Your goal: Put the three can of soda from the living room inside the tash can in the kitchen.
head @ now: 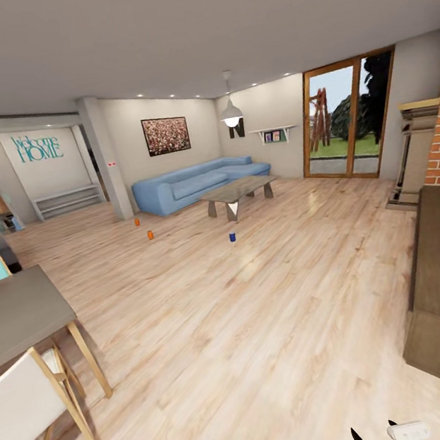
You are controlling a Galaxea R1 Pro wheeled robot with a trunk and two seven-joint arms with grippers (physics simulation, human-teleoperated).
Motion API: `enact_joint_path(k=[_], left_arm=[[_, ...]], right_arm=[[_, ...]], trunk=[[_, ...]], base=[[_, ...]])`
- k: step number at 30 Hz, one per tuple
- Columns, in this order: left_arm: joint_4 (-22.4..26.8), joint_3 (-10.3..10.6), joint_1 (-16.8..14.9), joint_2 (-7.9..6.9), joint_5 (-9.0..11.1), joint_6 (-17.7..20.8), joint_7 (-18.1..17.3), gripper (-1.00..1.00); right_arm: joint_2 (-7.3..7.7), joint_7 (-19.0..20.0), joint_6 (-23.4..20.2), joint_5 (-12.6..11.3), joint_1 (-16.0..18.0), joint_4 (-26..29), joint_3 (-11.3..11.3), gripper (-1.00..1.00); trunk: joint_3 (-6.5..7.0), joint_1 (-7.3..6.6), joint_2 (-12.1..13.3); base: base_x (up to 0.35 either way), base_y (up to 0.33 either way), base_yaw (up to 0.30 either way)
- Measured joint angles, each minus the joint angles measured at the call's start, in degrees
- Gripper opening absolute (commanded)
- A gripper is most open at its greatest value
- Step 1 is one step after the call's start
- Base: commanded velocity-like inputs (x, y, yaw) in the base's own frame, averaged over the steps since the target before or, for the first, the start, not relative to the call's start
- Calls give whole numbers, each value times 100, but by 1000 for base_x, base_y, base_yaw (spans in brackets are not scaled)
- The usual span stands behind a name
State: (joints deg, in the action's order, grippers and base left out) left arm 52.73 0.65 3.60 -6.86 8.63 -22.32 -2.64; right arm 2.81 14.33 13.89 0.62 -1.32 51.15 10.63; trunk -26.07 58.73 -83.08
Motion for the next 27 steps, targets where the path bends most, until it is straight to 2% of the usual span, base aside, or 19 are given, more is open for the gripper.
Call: enact_joint_path(k=[12,27], left_arm=[[4,6,0,-2,4,0,0,100],[0,-3,0,-1,6,0,0,100]], right_arm=[[0,0,0,0,0,0,0,100],[-1,0,0,-5,0,0,-2,100]], trunk=[[0,0,0],[0,0,0]], base=[[-13,-233,0],[-6,-22,-32]])
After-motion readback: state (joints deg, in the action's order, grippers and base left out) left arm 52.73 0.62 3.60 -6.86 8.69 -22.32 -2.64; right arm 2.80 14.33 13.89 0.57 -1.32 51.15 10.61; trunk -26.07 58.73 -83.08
